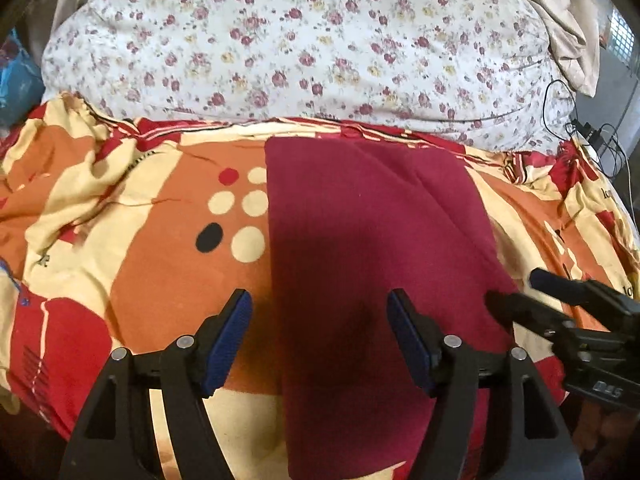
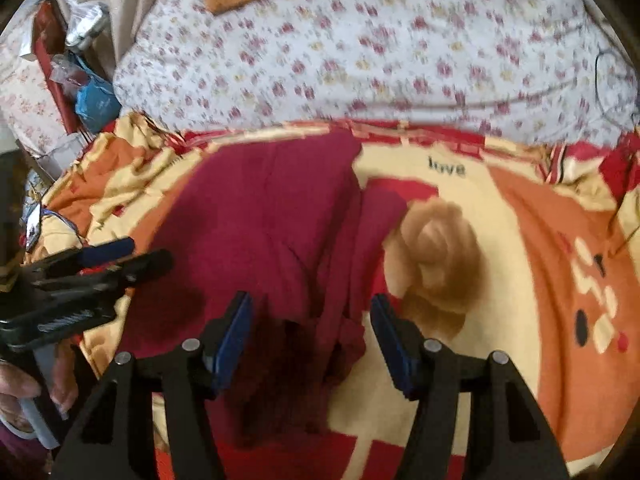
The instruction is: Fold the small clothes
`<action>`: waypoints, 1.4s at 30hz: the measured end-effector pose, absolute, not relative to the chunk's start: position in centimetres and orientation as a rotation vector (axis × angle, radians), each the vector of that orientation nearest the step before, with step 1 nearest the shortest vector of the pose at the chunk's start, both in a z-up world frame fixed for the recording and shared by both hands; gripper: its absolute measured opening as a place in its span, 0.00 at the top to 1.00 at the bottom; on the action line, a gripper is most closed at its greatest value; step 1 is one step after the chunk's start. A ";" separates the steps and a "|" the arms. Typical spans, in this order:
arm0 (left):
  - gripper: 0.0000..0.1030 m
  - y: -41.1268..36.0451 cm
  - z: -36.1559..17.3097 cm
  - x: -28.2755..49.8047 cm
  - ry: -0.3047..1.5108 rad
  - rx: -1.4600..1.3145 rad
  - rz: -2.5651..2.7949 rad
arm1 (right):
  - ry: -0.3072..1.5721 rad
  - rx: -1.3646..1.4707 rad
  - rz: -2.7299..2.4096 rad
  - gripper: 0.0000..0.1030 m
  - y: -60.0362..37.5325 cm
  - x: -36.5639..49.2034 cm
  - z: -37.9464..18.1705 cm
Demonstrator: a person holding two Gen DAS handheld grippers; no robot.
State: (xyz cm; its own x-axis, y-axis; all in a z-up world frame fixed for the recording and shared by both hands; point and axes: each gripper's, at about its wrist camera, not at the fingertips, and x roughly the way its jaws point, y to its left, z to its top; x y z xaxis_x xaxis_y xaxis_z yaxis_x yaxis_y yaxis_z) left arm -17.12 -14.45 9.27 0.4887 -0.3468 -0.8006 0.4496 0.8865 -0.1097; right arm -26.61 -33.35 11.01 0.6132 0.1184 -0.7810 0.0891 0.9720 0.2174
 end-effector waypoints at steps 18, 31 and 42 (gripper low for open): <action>0.42 -12.4 12.5 -19.0 0.841 0.096 -0.419 | 0.810 0.278 -0.059 0.20 -31.1 -27.9 14.6; 0.44 -12.1 12.8 -19.3 0.821 0.106 -0.398 | 0.817 0.248 -0.077 0.20 -30.5 -27.5 14.2; 0.45 -12.0 12.3 -19.1 0.827 0.114 -0.396 | 0.840 0.254 -0.074 0.20 -30.4 -27.2 13.7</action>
